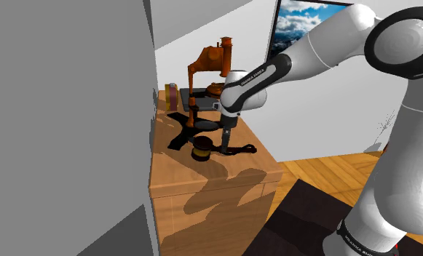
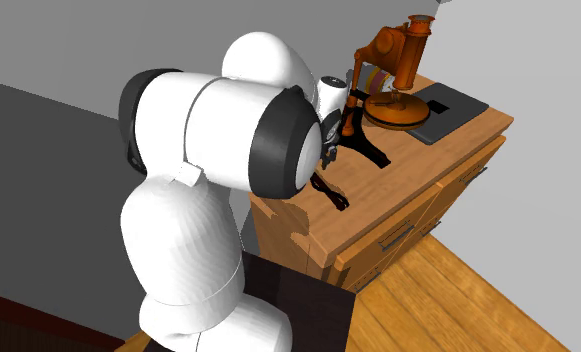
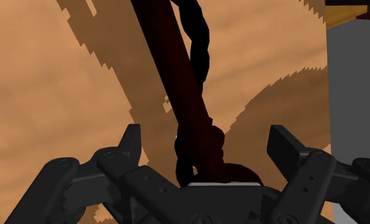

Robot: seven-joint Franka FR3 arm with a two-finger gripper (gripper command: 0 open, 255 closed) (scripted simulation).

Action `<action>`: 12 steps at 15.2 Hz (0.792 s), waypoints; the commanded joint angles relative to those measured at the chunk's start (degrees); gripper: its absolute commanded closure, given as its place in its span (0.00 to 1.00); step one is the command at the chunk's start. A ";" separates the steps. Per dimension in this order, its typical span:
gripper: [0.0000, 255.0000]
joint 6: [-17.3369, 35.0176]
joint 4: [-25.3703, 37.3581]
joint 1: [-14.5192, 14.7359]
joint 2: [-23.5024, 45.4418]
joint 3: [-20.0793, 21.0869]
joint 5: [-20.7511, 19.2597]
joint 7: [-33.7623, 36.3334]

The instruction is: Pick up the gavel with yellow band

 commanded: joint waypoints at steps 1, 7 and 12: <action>0.00 1.31 -0.19 -0.05 1.11 0.08 0.37 -0.43; 1.00 2.44 -0.55 -0.09 1.91 0.16 0.68 -0.75; 1.00 2.43 -0.57 -0.09 1.88 0.16 0.68 -0.74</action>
